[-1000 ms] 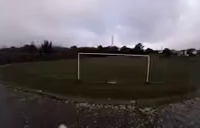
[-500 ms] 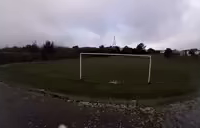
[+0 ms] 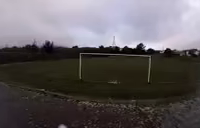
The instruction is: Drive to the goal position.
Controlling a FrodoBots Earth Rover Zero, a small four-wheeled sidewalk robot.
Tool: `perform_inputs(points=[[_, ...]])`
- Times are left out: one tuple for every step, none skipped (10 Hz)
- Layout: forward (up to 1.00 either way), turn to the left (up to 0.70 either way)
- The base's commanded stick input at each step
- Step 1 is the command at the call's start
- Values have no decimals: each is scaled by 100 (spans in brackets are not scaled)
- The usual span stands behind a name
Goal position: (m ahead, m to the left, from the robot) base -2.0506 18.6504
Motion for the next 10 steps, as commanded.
perform_inputs(points=[[0, 45], [0, 45], [0, 45], [0, 45], [0, 45], [70, 27], [70, 27], [70, 27], [0, 45], [0, 45]])
